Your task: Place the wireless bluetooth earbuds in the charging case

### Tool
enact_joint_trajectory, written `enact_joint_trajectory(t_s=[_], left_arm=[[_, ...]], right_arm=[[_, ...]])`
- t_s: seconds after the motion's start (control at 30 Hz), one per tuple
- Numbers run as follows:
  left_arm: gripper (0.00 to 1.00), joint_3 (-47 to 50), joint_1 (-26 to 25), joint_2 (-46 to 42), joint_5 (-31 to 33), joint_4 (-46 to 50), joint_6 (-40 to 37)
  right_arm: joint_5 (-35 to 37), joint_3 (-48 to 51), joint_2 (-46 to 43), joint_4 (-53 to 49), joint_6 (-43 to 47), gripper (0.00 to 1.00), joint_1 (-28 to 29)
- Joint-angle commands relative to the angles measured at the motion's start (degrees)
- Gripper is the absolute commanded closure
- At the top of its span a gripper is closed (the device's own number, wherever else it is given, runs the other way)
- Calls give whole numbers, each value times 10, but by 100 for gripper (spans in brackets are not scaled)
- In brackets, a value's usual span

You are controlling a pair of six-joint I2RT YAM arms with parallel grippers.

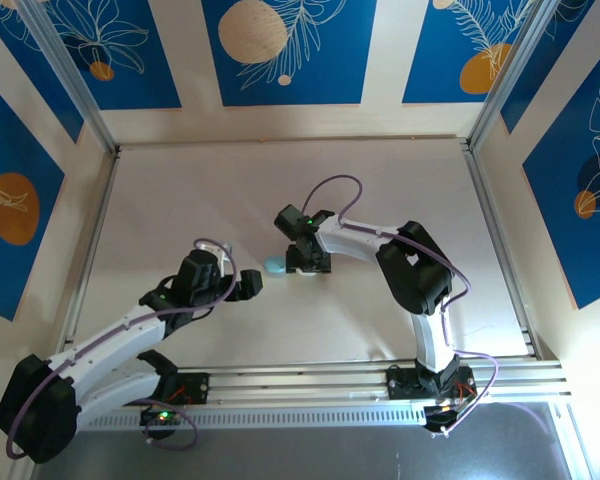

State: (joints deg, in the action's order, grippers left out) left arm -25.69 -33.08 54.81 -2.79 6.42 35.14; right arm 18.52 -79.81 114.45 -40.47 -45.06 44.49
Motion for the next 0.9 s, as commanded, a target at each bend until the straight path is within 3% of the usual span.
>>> enact_joint_trajectory(t_s=[0.0, 0.33, 0.43, 0.63, 0.77, 0.87], left_arm=[[0, -35, 10, -5, 28, 15, -25], [0, -100, 38, -50, 161, 76, -98], [0, -120, 63, -57, 185, 82, -119], [0, -107, 125, -52, 207, 16, -192], [0, -74, 190, -28, 176, -48, -243], [0, -44, 224, -8, 156, -100, -281]], right_arm=[[-23, 11, -29, 5, 17, 28, -5], [3, 102, -219, 33, 47, 1, -23], [25, 158, -310, 61, 75, 1, -47], [32, 288, -498, 138, 134, 1, -155], [47, 400, -610, 226, 169, 1, -248], [17, 482, -675, 308, 202, 1, -320]])
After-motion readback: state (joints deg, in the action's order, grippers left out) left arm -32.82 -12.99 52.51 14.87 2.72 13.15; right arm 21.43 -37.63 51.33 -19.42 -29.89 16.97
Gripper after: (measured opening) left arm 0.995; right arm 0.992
